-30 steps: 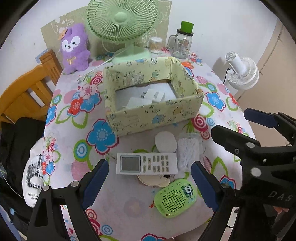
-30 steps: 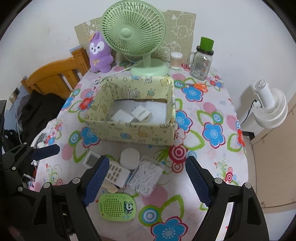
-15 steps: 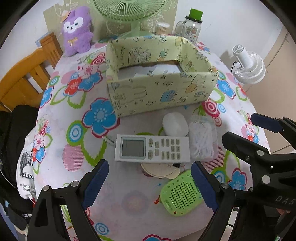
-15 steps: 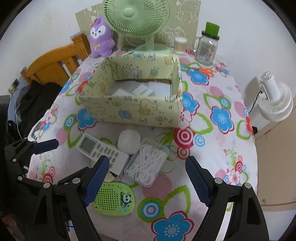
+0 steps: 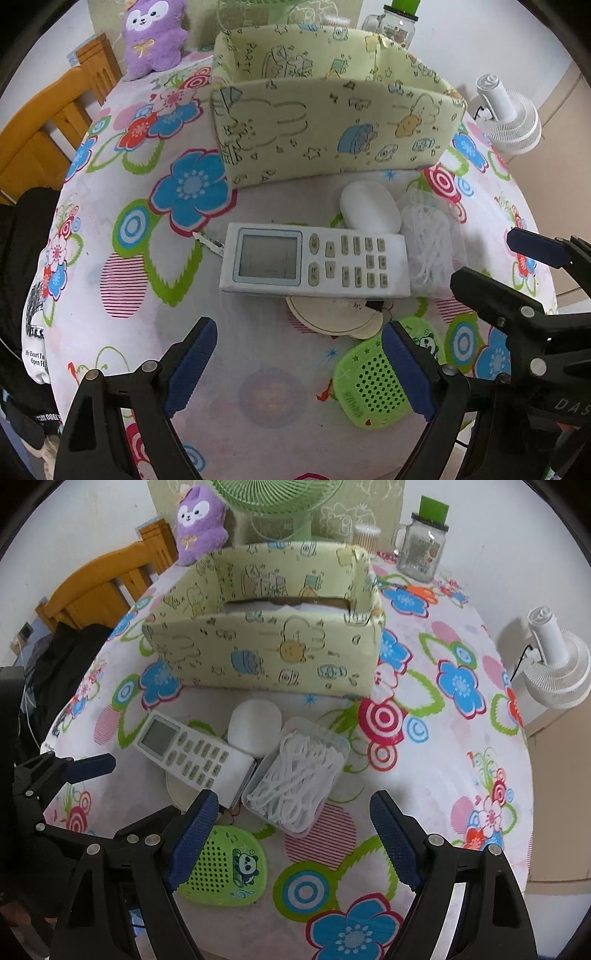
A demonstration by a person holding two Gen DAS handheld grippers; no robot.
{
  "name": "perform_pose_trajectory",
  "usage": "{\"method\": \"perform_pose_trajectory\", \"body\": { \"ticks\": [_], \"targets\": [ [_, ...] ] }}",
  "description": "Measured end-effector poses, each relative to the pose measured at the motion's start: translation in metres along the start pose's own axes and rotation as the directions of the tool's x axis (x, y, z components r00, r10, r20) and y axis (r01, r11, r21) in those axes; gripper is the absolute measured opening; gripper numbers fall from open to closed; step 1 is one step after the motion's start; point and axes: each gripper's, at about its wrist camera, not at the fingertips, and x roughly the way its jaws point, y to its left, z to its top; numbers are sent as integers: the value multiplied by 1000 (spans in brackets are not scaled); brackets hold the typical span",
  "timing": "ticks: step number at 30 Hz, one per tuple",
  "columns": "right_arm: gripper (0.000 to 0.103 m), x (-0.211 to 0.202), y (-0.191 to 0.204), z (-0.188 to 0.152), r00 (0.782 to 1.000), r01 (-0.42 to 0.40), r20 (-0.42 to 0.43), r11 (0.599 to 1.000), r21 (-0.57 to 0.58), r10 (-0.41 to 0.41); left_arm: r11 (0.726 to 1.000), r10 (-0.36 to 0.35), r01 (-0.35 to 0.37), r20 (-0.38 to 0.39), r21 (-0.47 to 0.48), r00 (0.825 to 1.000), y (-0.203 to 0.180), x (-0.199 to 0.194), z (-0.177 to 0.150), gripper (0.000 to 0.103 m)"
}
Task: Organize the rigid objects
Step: 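Withdraw both tools from the box toward the remote, then grasp the white AC remote with the left tool while the right tool grasps the clear floss box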
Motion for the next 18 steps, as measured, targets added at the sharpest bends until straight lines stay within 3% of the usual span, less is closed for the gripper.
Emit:
{"method": "perform_pose_trajectory", "body": {
  "ticks": [8,18],
  "targets": [
    [86,17,-6,-11,999,-8,-35,1000,15,8,1000,-18,18,-31,-2,999,-7,13,-11,92],
    [86,31,-13,-8,998,-12,-56,1000,12,12,1000,19,-19,-25,-5,1000,-15,24,-5,92]
  ]
}}
